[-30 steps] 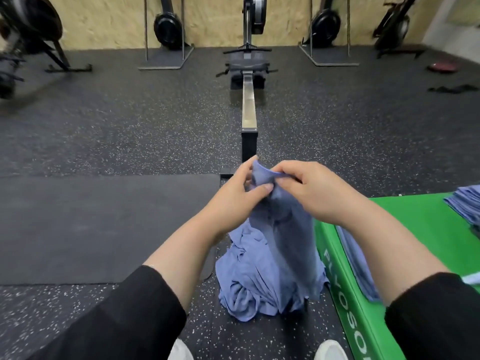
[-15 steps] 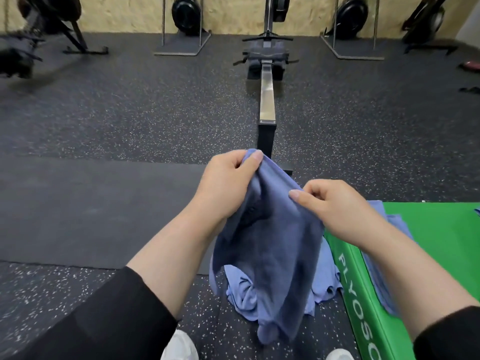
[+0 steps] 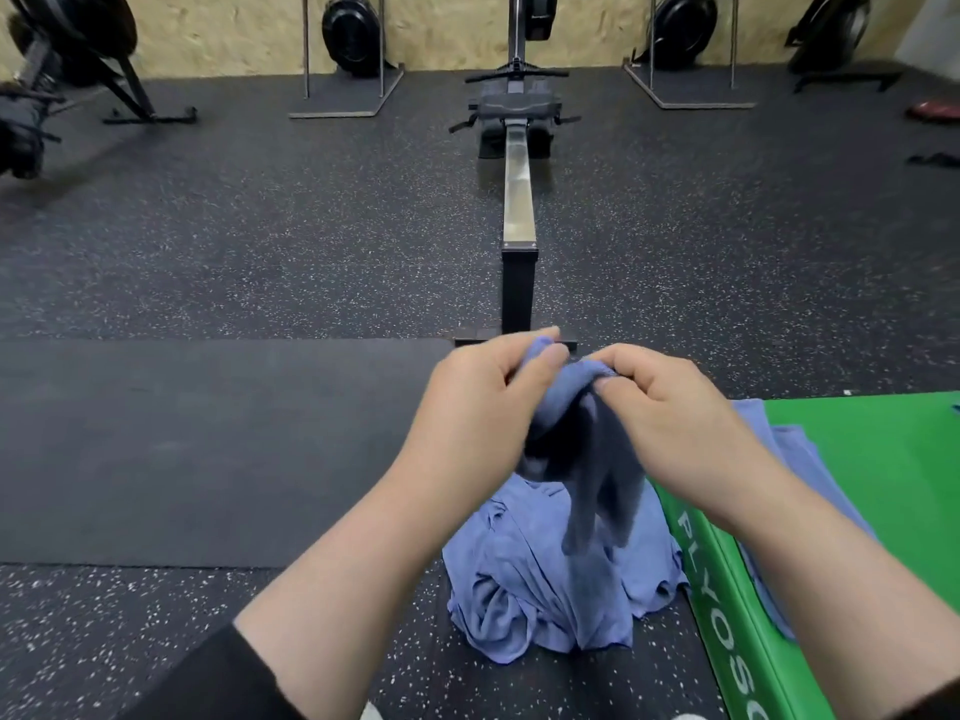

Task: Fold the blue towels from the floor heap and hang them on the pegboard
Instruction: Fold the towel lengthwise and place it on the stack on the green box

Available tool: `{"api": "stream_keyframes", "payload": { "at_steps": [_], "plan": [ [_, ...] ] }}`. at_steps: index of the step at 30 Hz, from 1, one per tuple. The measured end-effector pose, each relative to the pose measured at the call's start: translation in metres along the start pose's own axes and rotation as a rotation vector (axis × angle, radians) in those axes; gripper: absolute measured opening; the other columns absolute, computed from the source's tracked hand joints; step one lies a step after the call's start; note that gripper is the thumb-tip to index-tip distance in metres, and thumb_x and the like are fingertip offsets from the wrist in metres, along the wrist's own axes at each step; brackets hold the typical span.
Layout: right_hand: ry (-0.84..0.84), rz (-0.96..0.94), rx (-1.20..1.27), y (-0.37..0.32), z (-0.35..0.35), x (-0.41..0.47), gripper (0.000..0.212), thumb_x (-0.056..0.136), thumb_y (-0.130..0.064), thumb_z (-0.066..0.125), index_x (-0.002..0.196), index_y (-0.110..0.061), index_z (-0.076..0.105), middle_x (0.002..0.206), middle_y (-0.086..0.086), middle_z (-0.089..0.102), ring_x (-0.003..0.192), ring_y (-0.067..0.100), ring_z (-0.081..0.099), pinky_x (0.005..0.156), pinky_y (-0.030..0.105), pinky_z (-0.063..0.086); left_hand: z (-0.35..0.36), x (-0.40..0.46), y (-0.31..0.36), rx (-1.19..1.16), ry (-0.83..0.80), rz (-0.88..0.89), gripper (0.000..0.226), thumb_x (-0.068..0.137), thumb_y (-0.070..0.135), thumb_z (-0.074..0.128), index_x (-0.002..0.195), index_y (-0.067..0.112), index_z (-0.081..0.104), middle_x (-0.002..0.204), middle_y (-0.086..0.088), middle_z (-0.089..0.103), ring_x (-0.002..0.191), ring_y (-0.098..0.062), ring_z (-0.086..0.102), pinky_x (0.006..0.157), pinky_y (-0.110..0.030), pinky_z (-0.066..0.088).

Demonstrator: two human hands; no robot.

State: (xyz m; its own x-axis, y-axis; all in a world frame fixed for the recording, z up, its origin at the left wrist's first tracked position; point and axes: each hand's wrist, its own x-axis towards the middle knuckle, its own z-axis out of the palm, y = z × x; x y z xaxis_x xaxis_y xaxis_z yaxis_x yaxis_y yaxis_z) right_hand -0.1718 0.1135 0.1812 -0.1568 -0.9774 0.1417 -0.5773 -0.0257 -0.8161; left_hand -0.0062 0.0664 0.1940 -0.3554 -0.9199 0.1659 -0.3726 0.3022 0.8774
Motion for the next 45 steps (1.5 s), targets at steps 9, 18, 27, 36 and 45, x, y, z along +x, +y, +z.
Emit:
{"api": "stream_keyframes", "payload": {
  "at_steps": [9, 18, 27, 36, 45],
  "plan": [
    [-0.02, 0.05, 0.216, 0.007, 0.001, -0.003, 0.009, 0.091, -0.011, 0.069, 0.086, -0.019, 0.067, 0.076, 0.013, 0.072, 0.065, 0.016, 0.053, 0.065, 0.035, 0.039, 0.01, -0.007, -0.008, 0.296, -0.163, 0.017, 0.015, 0.099, 0.048, 0.054, 0.098, 0.036, 0.062, 0.088, 0.014, 0.07, 0.089, -0.008, 0.062, 0.083, -0.033, 0.05],
    [-0.077, 0.056, 0.149, 0.006, 0.001, -0.008, 0.031, 0.09, -0.036, 0.073, 0.076, -0.011, 0.063, 0.062, -0.003, 0.055, 0.061, 0.011, 0.042, 0.061, 0.034, 0.033, -0.013, -0.003, 0.002, 0.009, 0.286, -0.005, 0.016, 0.104, 0.032, 0.05, 0.089, 0.029, 0.052, 0.075, 0.011, 0.063, 0.073, 0.006, 0.056, 0.064, -0.011, 0.041],
    [0.003, 0.074, 0.248, -0.002, 0.004, -0.008, 0.016, 0.097, -0.015, 0.058, 0.088, -0.023, 0.069, 0.079, 0.006, 0.07, 0.073, 0.011, 0.057, 0.075, 0.042, 0.049, -0.023, 0.0, -0.006, 0.029, 0.226, -0.134, 0.008, 0.101, 0.036, 0.055, 0.107, 0.032, 0.054, 0.084, 0.013, 0.062, 0.079, 0.005, 0.056, 0.061, -0.009, 0.04],
    [-0.048, -0.075, 0.083, -0.002, 0.006, -0.007, 0.025, 0.099, -0.007, 0.058, 0.102, -0.025, 0.075, 0.096, -0.016, 0.075, 0.094, -0.001, 0.066, 0.088, 0.018, 0.048, -0.003, -0.009, -0.008, 0.398, -0.252, 0.049, 0.043, 0.101, 0.046, 0.051, 0.142, 0.047, 0.042, 0.127, 0.006, 0.069, 0.118, -0.022, 0.061, 0.097, -0.04, 0.048],
    [-0.09, -0.078, 0.091, 0.0, 0.004, -0.009, 0.024, 0.095, -0.004, 0.063, 0.094, -0.026, 0.073, 0.093, -0.015, 0.076, 0.09, 0.001, 0.068, 0.084, 0.018, 0.049, -0.004, -0.009, -0.008, 0.393, -0.286, 0.094, 0.037, 0.102, 0.045, 0.05, 0.139, 0.041, 0.048, 0.124, 0.005, 0.069, 0.114, -0.024, 0.062, 0.094, -0.041, 0.049]
  ]
}}
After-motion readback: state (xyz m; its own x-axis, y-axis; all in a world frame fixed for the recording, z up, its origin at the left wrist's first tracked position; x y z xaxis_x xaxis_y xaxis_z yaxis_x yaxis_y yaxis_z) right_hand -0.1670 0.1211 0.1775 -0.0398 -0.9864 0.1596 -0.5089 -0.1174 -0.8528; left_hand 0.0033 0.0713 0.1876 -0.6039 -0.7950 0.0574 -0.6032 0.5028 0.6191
